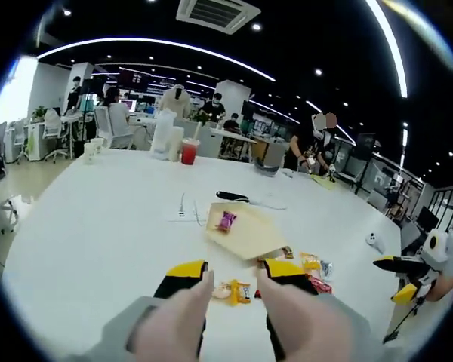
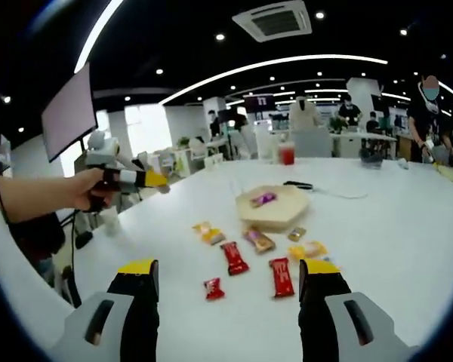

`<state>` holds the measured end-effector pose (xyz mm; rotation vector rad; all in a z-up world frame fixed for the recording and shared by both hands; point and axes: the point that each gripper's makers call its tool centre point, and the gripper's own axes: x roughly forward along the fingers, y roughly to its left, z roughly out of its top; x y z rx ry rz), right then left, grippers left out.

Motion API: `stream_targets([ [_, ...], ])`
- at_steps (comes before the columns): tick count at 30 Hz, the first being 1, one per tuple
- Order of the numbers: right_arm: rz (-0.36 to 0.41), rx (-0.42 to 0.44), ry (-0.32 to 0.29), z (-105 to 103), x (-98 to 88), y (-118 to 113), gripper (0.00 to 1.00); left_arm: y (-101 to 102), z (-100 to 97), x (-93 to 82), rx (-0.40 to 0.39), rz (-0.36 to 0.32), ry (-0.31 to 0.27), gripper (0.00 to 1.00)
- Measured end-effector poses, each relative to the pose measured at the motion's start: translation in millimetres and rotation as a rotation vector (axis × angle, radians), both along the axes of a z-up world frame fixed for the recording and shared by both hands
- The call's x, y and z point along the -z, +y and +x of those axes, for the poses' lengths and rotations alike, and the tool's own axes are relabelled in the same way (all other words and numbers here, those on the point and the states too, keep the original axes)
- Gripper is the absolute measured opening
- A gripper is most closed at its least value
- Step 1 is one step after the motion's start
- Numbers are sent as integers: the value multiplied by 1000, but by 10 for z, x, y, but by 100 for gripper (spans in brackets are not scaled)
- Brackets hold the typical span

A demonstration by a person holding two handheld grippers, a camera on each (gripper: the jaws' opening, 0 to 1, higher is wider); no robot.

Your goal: Place the target food into the container with the food tongs after gripping and lifting it, then release it inside without dropping or visibly crushing the food.

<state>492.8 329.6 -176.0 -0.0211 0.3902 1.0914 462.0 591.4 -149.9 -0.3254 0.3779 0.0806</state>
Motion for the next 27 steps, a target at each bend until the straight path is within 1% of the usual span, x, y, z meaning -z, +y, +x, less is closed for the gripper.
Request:
stream_targets([
  [2, 9, 16, 10, 32, -10, -42, 76, -51, 30, -12, 32, 23, 10, 28],
  [3, 8, 18, 13, 37, -7, -49, 76, -92, 50, -20, 67, 51, 11, 28],
  [4, 2, 19, 15, 47, 7, -71, 76, -115, 70, -24, 85, 74, 14, 28],
  [6, 0, 18, 16, 60, 14, -98, 76, -149, 121, -26, 104, 98, 18, 28],
  [7, -2, 16, 29, 58, 25, -111, 76, -163, 147, -29, 103, 95, 21, 28],
  [9, -1, 12, 36, 57, 19, -123, 76, -181, 159, -26, 105, 86, 32, 28],
  [10, 3, 3, 41, 55, -1, -126, 76, -227, 165, -49, 116, 77, 40, 28],
  [11, 6, -1, 42, 59, -4, -121, 76, -245, 166, -66, 125, 82, 40, 28],
  [12, 8, -8, 47, 71, 1, -105, 76, -275, 158, -82, 150, 103, 47, 28],
  [14, 10, -20, 55, 96, 20, -63, 76, -299, 140, -97, 166, 117, 55, 28],
  [16, 15, -32, 56, 110, 25, -29, 76, -264, 131, -36, 173, 132, 59, 28],
  [20, 19, -46, 50, 148, -5, 2, 77, -195, 100, 42, 163, 136, 88, 28],
  [21, 21, -45, 51, 156, -12, 1, 77, -182, 89, 66, 165, 150, 102, 28],
  [24, 26, -44, 50, 178, -21, -7, 77, -166, 103, 72, 164, 149, 100, 28],
  [27, 21, -41, 66, 219, 26, 12, 77, -166, 123, 73, 169, 156, 94, 28],
])
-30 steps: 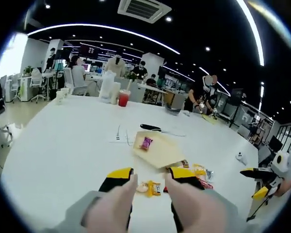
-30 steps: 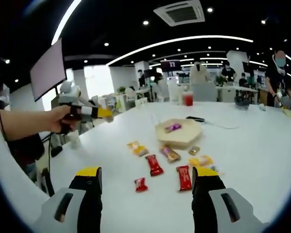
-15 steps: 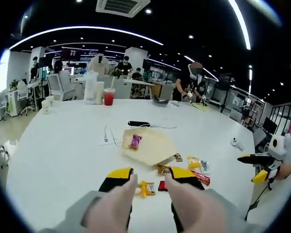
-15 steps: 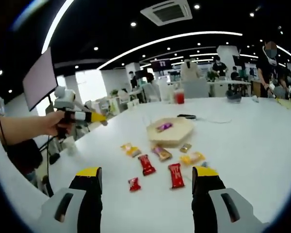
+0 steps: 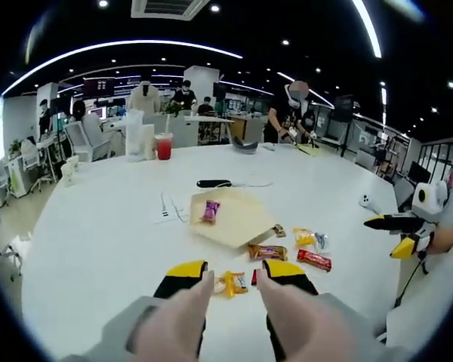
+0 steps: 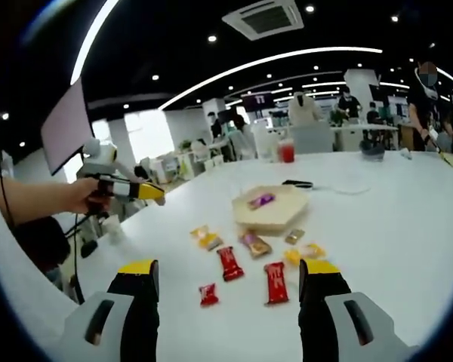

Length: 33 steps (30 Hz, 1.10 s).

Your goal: Place the target food into the container with the food tongs after gripping and lifting it, then release it inside without dropping or visibly crushing the food.

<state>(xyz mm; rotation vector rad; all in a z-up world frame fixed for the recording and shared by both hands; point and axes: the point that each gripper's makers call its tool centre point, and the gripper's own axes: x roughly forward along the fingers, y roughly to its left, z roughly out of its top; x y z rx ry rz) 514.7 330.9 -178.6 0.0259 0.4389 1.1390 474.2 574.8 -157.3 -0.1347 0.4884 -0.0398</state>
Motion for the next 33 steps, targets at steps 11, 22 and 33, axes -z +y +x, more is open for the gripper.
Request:
stream_targets([
  [11, 0, -2, 20, 33, 10, 67, 77, -194, 39, 98, 99, 85, -31, 27],
  [22, -16, -21, 32, -41, 76, 49, 76, -185, 91, 124, 83, 21, -17, 26],
  [33, -24, -28, 38, -60, 93, 37, 76, -192, 200, 118, 138, -56, -28, 26],
])
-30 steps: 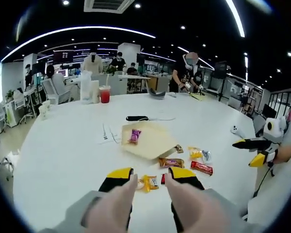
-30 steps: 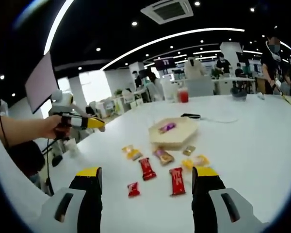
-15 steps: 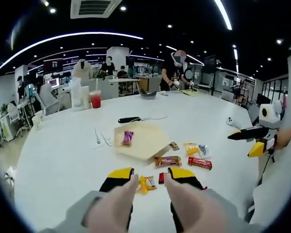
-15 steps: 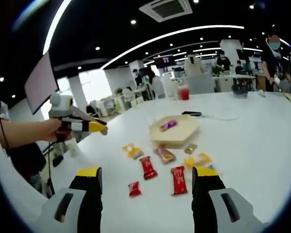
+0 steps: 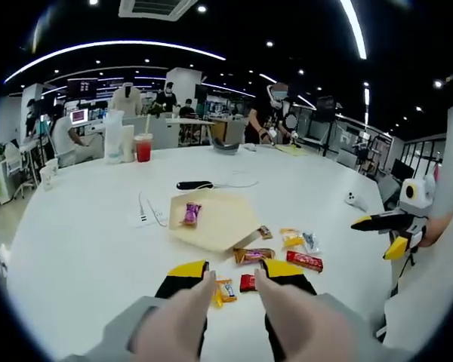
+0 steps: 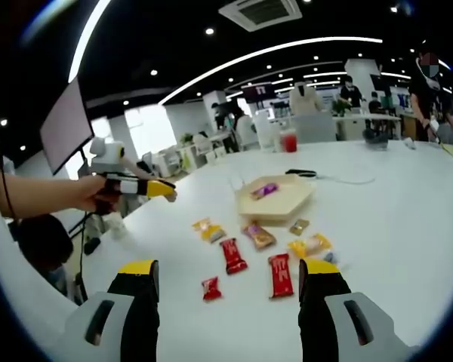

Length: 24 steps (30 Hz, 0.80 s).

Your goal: Place the target food into the container with the food tongs after gripping and lifting it, then release it inside without dropping or visibly crushing the food.

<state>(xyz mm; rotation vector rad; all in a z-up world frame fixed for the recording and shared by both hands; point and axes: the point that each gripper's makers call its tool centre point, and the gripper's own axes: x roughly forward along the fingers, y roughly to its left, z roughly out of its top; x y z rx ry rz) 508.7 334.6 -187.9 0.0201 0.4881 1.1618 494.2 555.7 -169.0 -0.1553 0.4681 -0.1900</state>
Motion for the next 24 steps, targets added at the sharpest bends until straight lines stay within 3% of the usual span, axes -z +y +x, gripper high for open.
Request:
stream_targets([
  [7, 11, -1, 0, 15, -42, 19, 76, -21, 72, 101, 9, 7, 31, 26],
  [9, 12, -1, -3, 24, -41, 23, 76, -21, 106, 75, 14, 36, 1, 26],
  [14, 14, -1, -12, 19, -39, 28, 76, -24, 155, 31, 36, 60, -2, 26],
  [24, 11, 21, -20, -22, -49, -60, 76, 51, 178, 115, 116, 140, 41, 26],
])
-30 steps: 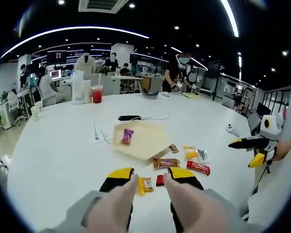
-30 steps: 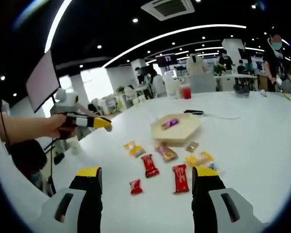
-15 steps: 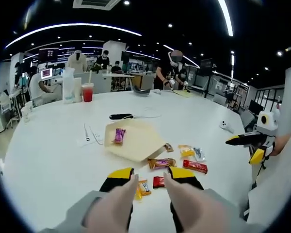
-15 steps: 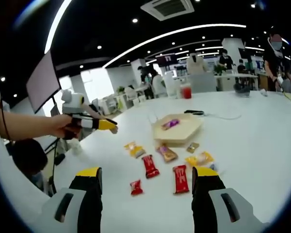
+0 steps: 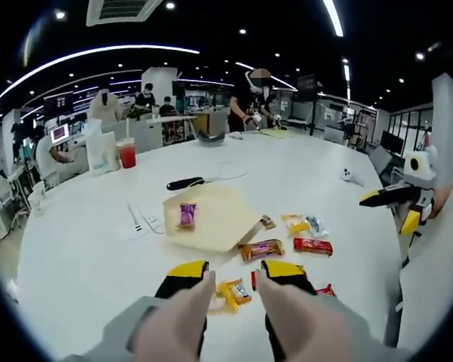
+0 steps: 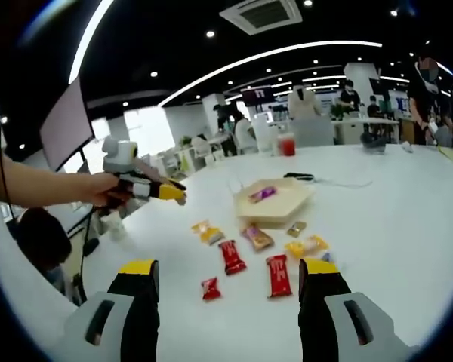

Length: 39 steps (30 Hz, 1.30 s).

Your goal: Place the target food into the container with the food tongs after gripping and lifting it, then release it inside without dropping or visibly crushing the food.

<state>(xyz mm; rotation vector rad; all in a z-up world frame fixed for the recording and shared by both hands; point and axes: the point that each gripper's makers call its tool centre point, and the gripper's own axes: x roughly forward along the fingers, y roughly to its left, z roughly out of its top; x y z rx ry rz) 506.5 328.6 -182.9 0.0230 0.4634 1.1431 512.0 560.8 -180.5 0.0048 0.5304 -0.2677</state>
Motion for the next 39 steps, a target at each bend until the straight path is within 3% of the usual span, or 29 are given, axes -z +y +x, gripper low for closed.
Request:
stream_targets([
  [4, 2, 11, 3, 15, 7, -13, 76, -99, -51, 72, 108, 53, 23, 26],
  [6, 6, 16, 0, 30, 4, -12, 76, -164, -85, 144, 146, 80, 63, 26],
  [14, -5, 25, 15, 27, 54, -36, 76, -168, -54, 234, 173, 76, 76, 26],
  [18, -21, 16, 10, 20, 65, -44, 76, -166, -125, 321, 255, 132, 128, 26],
  [22, -24, 34, 24, 32, 94, -65, 76, -190, -151, 373, 300, 130, 147, 26],
  [39, -63, 62, 54, 61, 239, -61, 76, 14, 113, 599, 416, 245, 167, 25],
])
